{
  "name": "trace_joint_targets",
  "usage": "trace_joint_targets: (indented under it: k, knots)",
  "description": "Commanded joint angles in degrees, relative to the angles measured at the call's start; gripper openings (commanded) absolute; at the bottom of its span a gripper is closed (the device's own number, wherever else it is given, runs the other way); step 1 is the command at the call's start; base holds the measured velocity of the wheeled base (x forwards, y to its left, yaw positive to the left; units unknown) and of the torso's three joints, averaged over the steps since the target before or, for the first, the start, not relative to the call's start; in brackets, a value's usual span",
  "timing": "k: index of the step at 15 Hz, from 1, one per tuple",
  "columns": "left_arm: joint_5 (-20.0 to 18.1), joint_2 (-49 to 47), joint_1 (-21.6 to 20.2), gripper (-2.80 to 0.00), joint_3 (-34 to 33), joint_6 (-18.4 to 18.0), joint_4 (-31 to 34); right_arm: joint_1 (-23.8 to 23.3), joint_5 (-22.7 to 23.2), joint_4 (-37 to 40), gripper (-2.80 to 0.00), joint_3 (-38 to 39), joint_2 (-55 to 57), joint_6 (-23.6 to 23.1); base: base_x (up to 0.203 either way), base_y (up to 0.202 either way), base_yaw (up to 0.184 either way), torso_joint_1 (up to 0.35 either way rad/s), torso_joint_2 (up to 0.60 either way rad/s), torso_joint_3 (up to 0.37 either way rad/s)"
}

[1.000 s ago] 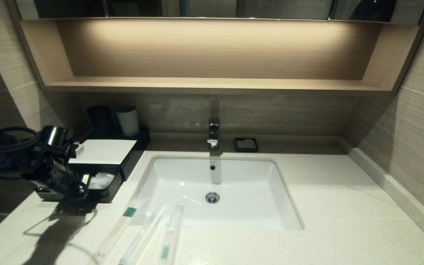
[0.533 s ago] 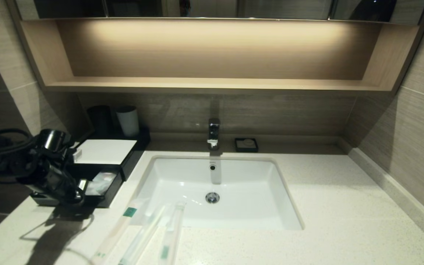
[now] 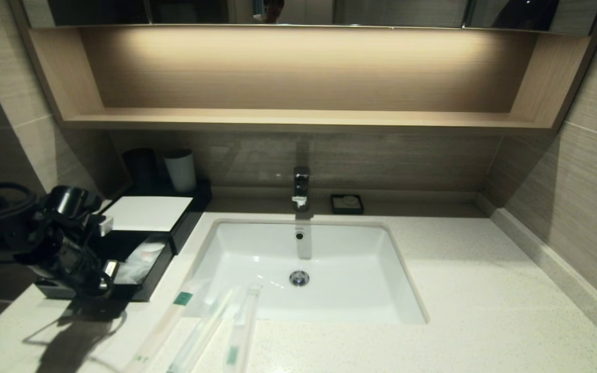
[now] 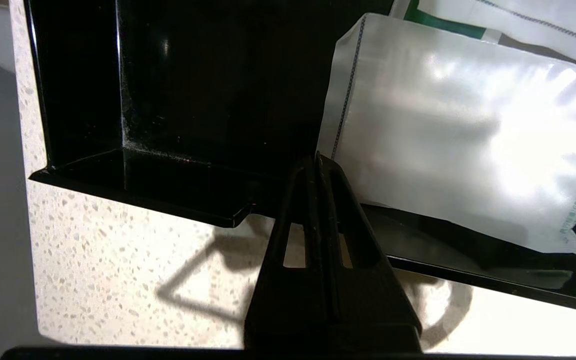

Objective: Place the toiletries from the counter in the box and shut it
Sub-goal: Open the drawer

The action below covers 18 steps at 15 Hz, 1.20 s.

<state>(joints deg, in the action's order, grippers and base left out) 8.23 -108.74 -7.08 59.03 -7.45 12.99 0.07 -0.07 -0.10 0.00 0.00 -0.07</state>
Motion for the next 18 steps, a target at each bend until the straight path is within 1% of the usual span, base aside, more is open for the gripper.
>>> trace_joint_targets:
  k: [1,6,15,18]
  knots:
    - [0.0,1.6,0.0,-2.80,-0.1,-0.3,1.5,0.0,0.0,0.0,-2.80,0.1,0.0,0.0,0.000,0.000,0.000,0.000,0.00,0.000]
    - [0.0,3.9,0.0,-2.80,-0.2,-0.4,2.4,0.0,0.0,-0.1,-2.80,0.0,0.0,0.0,0.000,0.000,0.000,0.000,0.00,0.000]
    - [-0.6,14.3,0.7,-2.80,0.9,0.2,2.0,0.0,0.0,0.0,-2.80,0.0,0.0,0.0,0.000,0.000,0.000,0.000,0.00,0.000]
    - [-3.1,18.1,2.4,-2.80,0.8,0.7,2.2,0.0,0.0,0.0,-2.80,0.1,0.0,0.0,0.000,0.000,0.000,0.000,0.00,0.000]
